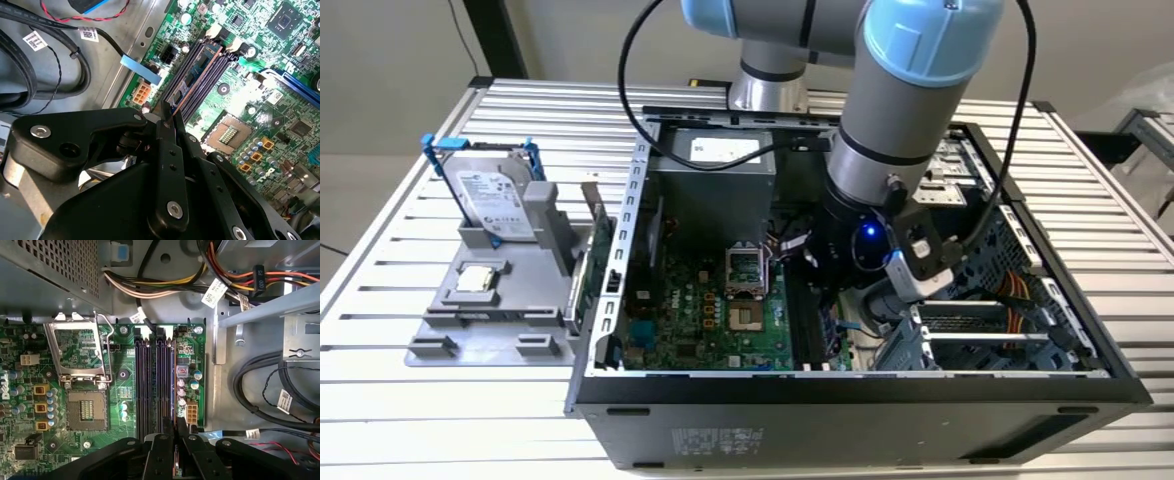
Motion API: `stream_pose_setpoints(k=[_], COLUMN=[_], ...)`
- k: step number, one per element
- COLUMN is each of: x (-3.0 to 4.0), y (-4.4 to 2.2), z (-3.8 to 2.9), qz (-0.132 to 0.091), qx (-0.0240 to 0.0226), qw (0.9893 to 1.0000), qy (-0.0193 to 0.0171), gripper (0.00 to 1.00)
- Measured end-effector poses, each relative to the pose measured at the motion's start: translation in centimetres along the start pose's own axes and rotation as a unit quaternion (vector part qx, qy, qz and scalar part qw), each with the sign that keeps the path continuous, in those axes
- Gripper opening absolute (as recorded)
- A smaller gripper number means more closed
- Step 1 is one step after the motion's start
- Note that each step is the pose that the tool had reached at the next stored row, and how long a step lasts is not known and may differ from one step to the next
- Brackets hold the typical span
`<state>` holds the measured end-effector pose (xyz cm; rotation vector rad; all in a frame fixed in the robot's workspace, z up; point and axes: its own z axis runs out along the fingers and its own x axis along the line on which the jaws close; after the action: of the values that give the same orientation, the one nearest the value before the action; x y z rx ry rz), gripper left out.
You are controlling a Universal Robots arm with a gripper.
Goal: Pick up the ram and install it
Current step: 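Insert the ram into the slot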
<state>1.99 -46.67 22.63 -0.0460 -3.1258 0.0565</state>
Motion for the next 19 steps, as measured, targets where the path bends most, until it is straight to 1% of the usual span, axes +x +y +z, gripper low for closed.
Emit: stream_pose_setpoints(k=[19], x=[0.21], y=[0.02], z=[0.78], qz=[0.000], qx=[-0.0001], qw=[1.0000], qy=[-0.0001], gripper=[0.00])
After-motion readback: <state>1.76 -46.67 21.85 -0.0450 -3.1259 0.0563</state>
